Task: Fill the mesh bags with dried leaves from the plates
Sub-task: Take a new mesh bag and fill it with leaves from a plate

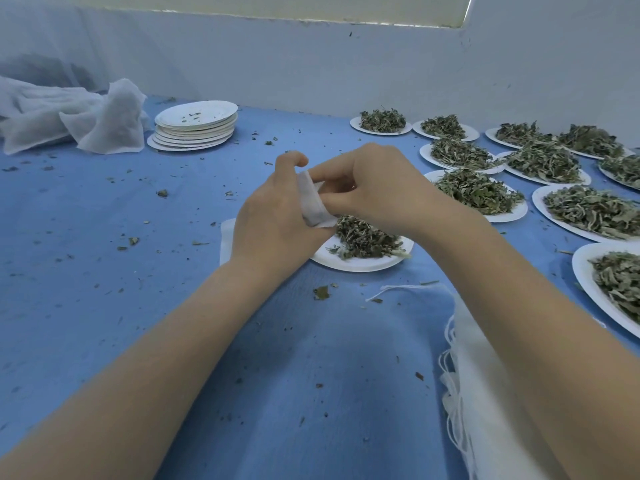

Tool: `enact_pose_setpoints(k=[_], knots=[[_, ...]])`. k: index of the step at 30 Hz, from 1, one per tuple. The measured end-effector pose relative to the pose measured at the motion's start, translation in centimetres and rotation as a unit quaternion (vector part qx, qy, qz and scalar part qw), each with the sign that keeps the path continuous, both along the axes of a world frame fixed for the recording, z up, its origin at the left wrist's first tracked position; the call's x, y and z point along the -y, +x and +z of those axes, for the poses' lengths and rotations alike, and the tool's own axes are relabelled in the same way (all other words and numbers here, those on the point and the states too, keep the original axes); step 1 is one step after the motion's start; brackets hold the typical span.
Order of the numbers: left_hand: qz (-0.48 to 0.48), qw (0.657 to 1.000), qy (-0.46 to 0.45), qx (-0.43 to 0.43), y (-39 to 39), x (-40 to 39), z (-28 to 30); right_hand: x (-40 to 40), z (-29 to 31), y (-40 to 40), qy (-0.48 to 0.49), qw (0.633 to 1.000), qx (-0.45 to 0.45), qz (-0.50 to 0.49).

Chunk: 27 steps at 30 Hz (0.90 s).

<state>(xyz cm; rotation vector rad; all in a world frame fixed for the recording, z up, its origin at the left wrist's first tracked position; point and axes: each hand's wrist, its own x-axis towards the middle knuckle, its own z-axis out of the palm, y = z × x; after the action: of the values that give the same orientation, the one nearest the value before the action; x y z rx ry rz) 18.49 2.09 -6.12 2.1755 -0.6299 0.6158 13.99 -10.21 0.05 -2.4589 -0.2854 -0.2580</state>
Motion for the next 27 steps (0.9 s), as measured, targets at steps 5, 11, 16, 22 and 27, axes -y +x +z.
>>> enact_pose_setpoints(k=[5, 11, 16, 22, 27], knots=[[-0.013, 1.0, -0.019, -0.009, -0.1, -0.3, 0.3, -0.6, -0.6, 0.1, -0.014, 1.0, 0.026, -0.006], [-0.052, 0.998, 0.018, 0.016, -0.9, 0.0, 0.3, -1.6, -2.2, 0.9, -0.003, 0.995, 0.062, -0.079], [-0.046, 0.997, 0.042, 0.043, -0.3, -0.8, 0.5, -0.7, -2.2, 0.5, 0.092, 0.995, 0.018, -0.012], [0.018, 0.994, 0.099, 0.039, 0.9, -2.0, 0.3, 1.4, -0.8, 0.6, 0.131, 0.991, -0.011, 0.012], [0.036, 0.99, 0.135, 0.034, 1.5, -2.7, -0.3, 3.4, -0.3, 0.6, 0.091, 0.993, 0.013, -0.072]])
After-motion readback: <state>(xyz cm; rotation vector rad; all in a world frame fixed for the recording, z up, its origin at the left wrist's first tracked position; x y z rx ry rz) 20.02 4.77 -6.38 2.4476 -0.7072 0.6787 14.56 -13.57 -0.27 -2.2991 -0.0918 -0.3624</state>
